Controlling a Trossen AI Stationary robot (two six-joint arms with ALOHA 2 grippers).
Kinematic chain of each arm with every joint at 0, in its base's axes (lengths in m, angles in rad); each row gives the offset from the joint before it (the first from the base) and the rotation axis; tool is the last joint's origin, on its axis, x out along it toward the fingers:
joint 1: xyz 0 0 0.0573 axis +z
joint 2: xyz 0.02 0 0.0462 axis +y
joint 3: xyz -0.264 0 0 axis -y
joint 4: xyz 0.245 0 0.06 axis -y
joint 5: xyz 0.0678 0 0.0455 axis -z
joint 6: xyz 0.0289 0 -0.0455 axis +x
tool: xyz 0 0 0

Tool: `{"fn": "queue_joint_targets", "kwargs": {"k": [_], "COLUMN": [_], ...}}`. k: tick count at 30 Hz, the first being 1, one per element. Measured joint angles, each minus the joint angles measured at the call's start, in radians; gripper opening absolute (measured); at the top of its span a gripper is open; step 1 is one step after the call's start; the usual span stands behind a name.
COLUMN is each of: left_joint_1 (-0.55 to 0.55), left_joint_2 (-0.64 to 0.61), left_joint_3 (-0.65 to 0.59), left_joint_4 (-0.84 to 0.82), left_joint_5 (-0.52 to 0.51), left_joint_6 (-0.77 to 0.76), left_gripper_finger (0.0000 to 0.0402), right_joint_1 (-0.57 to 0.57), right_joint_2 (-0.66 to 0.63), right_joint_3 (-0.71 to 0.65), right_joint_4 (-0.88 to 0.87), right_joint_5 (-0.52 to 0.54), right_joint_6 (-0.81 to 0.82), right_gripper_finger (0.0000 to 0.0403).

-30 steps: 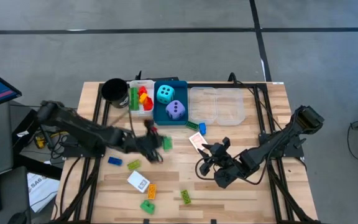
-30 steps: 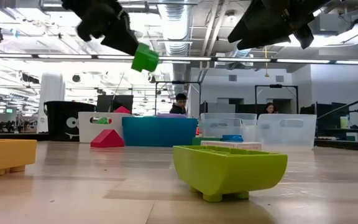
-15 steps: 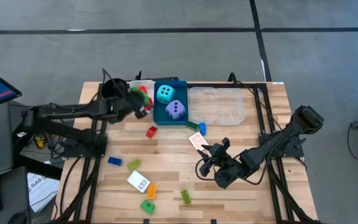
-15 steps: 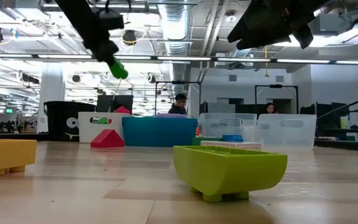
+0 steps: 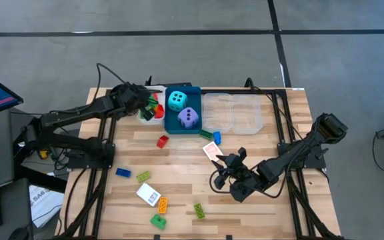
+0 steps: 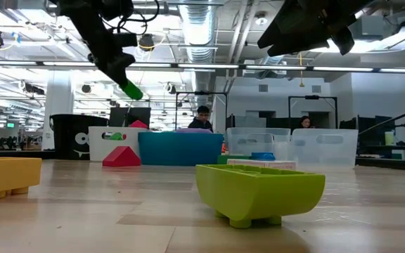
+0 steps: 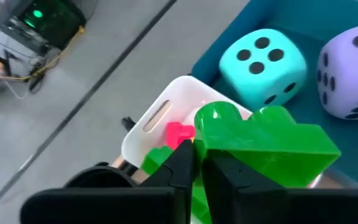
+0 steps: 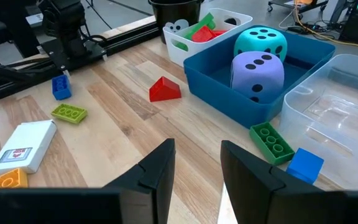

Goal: Pick & Place Toys
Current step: Put the large green game piece into the white bin, then put the small yellow game piece into the left transparent bin

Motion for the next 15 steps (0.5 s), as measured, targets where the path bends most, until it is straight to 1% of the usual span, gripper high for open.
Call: {"fn": "queue_joint_targets", "kwargs": {"k": [9,15], "left_joint_1": [0.005,0.005], "left_joint_2": [0.0,0.0], "left_joint_3": [-0.001,-0.063], "left_joint_4": [-0.019,0.022], "left_joint_5": [0.008,0.008], "left_joint_6": [-0.019,-0.022], "left_gripper_finger": [0.0093,0.0144], "right_joint_1": [0.0,0.0], "right_joint_2": [0.0,0.0], "right_joint_3": [0.0,0.0], "right_joint_4": [-0.001,-0.001], "right_joint_5": [0.0,0.0], "right_joint_6": [0.0,0.001], "right_gripper_finger": [0.0126,0.0126]}}
